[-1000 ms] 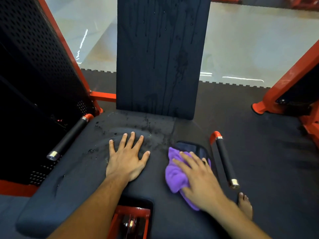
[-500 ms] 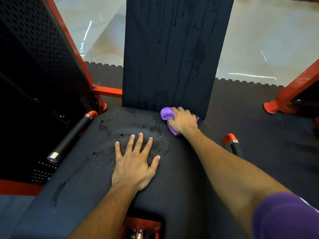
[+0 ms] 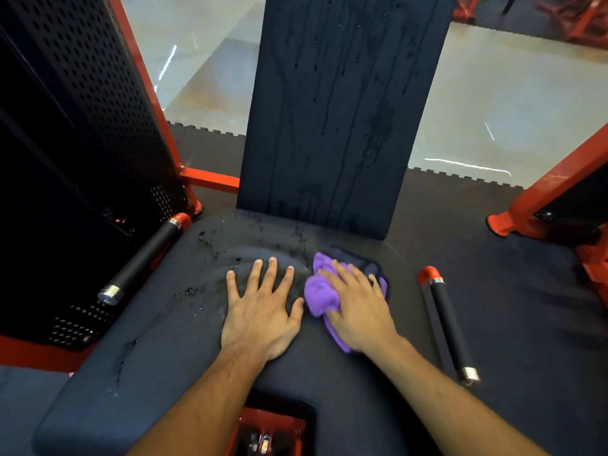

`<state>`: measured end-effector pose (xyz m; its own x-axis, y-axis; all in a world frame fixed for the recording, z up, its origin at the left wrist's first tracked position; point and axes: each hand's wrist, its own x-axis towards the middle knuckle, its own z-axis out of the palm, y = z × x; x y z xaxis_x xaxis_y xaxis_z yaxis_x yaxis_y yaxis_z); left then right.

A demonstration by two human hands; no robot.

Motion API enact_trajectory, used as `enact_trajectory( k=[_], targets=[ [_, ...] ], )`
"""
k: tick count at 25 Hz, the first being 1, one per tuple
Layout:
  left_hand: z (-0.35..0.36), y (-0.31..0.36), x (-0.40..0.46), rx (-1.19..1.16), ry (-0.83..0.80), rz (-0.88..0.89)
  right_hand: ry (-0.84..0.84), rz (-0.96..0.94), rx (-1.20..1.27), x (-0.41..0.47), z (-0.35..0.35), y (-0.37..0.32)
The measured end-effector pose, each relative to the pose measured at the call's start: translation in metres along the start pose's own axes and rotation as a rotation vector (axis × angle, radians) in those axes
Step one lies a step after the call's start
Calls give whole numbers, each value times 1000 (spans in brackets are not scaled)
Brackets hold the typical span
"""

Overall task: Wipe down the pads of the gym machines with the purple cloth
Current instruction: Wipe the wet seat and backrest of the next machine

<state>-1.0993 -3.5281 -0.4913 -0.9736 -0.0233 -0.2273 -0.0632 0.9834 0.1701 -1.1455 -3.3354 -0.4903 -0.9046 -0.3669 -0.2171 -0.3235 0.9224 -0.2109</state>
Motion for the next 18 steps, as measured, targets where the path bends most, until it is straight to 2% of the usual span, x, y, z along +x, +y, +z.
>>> enact_trajectory(
  k=[5,10,12,14,18],
  targets=[
    [0,0,-2,1,20,-9,3,159,6,131,-4,17],
    [3,-2,3,17,14,-10,-12,189,9,161,-4,24],
    [1,0,0,3,-1,-15,-55,147,15,147,-9,23],
    [-7,3,-3,-2,-46,-26,-94,103,125,108,-27,19],
    [-26,-9,-12,-79,-95,29,-191,-29,154,-38,-42,0]
  ],
)
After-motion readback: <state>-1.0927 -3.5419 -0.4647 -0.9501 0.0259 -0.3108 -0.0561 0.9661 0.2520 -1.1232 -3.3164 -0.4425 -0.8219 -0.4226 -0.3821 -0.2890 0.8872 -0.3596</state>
